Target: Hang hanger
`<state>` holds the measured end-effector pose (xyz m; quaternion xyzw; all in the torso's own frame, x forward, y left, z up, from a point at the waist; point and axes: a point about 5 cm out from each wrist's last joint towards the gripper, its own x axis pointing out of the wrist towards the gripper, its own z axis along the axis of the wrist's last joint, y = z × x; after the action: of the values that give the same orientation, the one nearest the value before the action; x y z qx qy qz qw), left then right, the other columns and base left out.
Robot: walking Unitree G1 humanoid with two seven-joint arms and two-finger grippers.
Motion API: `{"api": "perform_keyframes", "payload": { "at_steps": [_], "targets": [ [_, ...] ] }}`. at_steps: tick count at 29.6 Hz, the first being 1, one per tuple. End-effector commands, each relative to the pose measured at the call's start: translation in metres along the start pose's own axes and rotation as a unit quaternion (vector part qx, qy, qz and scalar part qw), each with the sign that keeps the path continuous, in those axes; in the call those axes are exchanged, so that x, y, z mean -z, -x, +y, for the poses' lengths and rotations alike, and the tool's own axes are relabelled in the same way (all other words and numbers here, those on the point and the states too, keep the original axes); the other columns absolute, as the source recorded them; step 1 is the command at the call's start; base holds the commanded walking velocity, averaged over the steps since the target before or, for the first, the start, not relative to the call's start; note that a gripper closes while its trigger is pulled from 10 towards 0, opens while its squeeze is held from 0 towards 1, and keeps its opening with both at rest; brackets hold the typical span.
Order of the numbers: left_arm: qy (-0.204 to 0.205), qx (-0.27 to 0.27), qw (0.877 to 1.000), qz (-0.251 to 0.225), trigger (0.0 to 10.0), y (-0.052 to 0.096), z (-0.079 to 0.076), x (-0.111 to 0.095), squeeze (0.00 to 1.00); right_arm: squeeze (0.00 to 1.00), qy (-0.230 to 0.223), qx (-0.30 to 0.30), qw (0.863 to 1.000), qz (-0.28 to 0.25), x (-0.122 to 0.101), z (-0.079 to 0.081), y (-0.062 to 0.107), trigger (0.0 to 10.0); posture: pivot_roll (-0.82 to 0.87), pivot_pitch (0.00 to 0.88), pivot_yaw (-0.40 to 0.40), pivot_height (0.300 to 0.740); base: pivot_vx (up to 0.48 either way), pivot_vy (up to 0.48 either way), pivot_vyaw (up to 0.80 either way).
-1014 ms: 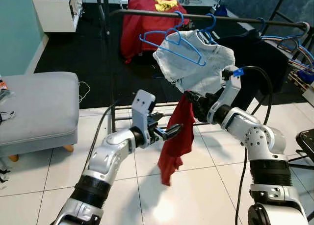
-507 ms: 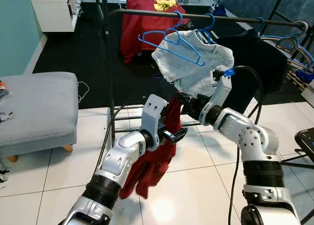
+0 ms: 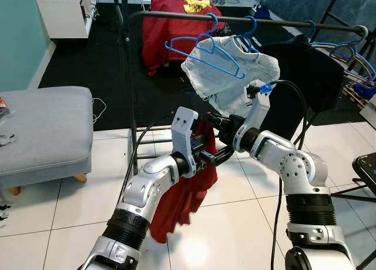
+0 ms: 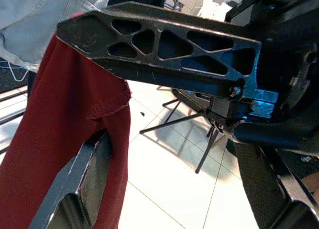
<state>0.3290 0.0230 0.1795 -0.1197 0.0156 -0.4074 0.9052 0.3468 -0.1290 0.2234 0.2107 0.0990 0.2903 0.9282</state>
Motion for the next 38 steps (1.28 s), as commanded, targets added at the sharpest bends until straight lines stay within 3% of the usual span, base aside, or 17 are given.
{"api": "perform_keyframes", "payload": {
  "at_steps": [1, 11, 16, 17, 18, 19, 21, 22, 38],
  "targets": [
    [0.005, -0.013, 1.000, 0.007, 10.0, -0.007, -0.004, 0.003, 0.00, 0.00, 0.007, -0.007, 1.000, -0.002, 0.003, 0.006, 0.000, 0.0, -0.12, 0.112, -0.097, 0.740, 0.000, 0.000, 0.00],
    [-0.046, -0.118, 0.991, 0.033, 10.0, -0.015, 0.009, 0.009, 0.00, 0.00, 0.005, -0.015, 1.000, 0.002, 0.008, 0.015, -0.002, 0.0, -0.12, 0.109, -0.096, 0.740, 0.000, 0.000, 0.00],
    [-0.012, -0.141, 0.990, 0.013, 10.0, -0.013, 0.014, 0.005, 0.00, 0.00, 0.005, -0.017, 1.000, 0.005, 0.010, 0.016, -0.002, 0.0, -0.12, 0.113, -0.097, 0.740, 0.000, 0.000, 0.00],
    [0.024, -0.151, 0.988, -0.001, 10.0, -0.011, 0.018, 0.003, 0.00, 0.00, 0.004, -0.016, 1.000, 0.005, 0.010, 0.016, -0.002, 0.0, -0.12, 0.114, -0.098, 0.740, 0.000, 0.000, 0.00],
    [0.024, -0.151, 0.988, -0.001, 10.0, -0.011, 0.018, 0.003, 0.00, 0.00, 0.004, -0.016, 1.000, 0.005, 0.010, 0.016, -0.002, 0.0, -0.12, 0.114, -0.098, 0.740, 0.000, 0.000, 0.00],
    [0.030, -0.155, 0.987, -0.005, 4.3, -0.010, 0.021, 0.002, 0.00, 0.00, 0.004, -0.016, 1.000, 0.006, 0.011, 0.016, -0.002, 0.0, -0.12, 0.115, -0.098, 0.740, 0.000, 0.000, 0.00],
    [0.032, -0.158, 0.987, -0.006, 4.3, -0.009, 0.023, 0.002, 0.00, 0.00, 0.004, -0.015, 1.000, 0.006, 0.011, 0.016, -0.002, 0.0, -0.12, 0.115, -0.098, 0.740, 0.000, 0.000, 0.00],
    [0.031, -0.161, 0.986, -0.007, 0.0, -0.008, 0.025, 0.002, 0.00, 0.00, 0.004, -0.015, 1.000, 0.006, 0.011, 0.016, -0.002, 0.0, -0.12, 0.117, -0.098, 0.740, 0.000, 0.000, 0.00],
    [-0.007, -0.184, 0.983, 0.000, 0.0, 0.003, 0.042, -0.001, 0.00, 0.00, 0.005, -0.011, 1.000, 0.008, 0.013, 0.014, -0.001, 0.0, -0.11, 0.125, -0.096, 0.740, 0.000, 0.000, 0.00]
  ]
}}
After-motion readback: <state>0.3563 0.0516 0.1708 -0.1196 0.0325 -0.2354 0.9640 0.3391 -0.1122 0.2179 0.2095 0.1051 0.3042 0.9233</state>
